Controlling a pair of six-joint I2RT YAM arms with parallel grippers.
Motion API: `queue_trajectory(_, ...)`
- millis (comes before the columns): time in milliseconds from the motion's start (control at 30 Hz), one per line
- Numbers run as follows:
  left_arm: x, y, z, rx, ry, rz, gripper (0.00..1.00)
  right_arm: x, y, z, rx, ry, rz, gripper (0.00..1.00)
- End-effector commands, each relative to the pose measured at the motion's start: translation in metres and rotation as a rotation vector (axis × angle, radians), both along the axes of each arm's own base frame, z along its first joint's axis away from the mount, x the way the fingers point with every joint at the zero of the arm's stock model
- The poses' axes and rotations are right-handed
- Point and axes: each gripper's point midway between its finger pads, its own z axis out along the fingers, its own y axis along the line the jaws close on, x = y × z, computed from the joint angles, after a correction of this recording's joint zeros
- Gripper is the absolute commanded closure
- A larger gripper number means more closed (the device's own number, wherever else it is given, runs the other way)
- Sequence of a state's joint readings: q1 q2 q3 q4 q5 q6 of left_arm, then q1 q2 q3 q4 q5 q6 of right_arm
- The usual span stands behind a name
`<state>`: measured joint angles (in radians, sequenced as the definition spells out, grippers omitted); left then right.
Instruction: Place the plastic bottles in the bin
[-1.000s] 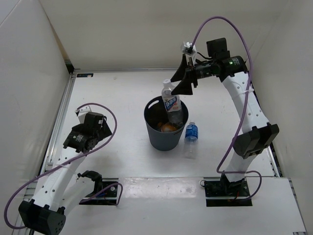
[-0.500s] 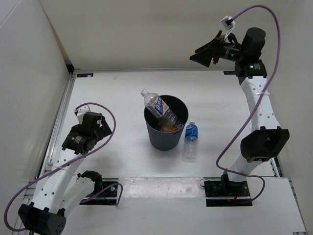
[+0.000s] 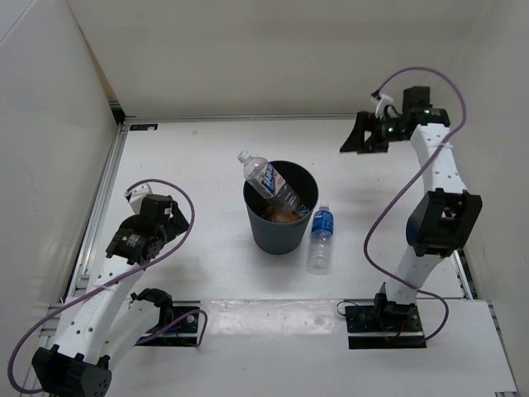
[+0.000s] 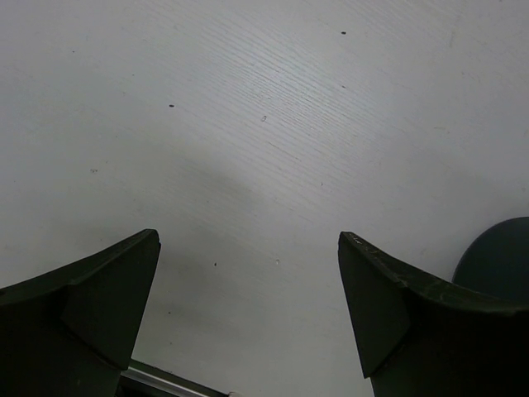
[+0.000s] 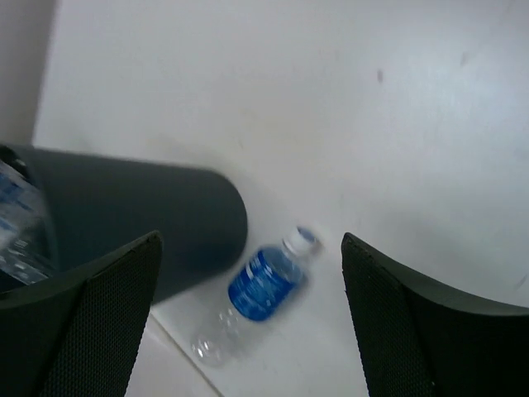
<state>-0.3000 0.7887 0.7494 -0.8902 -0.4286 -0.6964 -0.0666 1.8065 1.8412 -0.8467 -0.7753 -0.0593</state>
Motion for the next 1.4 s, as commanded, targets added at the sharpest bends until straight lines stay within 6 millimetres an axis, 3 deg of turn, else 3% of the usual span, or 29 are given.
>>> queue_trajectory(0,-0.002,0.001,0.002,-0.018,-0.023,0.014,0.01,-0.051,-0.006,-0.053,-0.211,0.148,0.133,0.1)
queue_trajectory(67,-0.004,0.002,0.002,-0.013,-0.017,0.012,0.01,-0.07,-0.004,-0.077,-0.236,0.261,0.149,0.1)
queue_trajectory(233,-0.006,0.006,0.006,0.016,-0.01,-0.006,0.01,-0.119,0.012,-0.114,-0.338,0.386,0.235,0.1)
queue_trajectory(333,-0.008,0.007,0.008,0.022,0.0,-0.01,0.01,-0.131,0.021,-0.119,-0.369,0.412,0.249,0.1)
queue_trajectory(467,-0.018,0.01,0.014,0.024,0.028,-0.001,0.01,-0.141,0.028,-0.13,-0.361,0.477,0.27,0.1)
queue_trajectory(533,-0.022,0.011,0.024,0.015,0.009,0.004,0.01,-0.143,0.026,-0.133,-0.342,0.514,0.248,0.1)
queue_trajectory(733,-0.043,0.021,0.03,0.038,0.008,0.017,0.01,-0.158,0.017,-0.143,-0.325,0.615,0.203,0.1)
queue_trajectory(900,-0.039,0.023,0.022,0.06,-0.01,0.003,0.01,-0.174,0.023,-0.149,-0.337,0.656,0.219,0.1)
queue_trajectory(1033,-0.035,0.023,0.011,0.074,0.009,-0.001,0.01,-0.175,0.029,-0.151,-0.368,0.652,0.234,0.1)
queue_trajectory(1367,-0.026,0.017,-0.002,0.084,0.031,-0.03,0.01,-0.185,0.023,-0.18,-0.4,0.779,0.205,0.1)
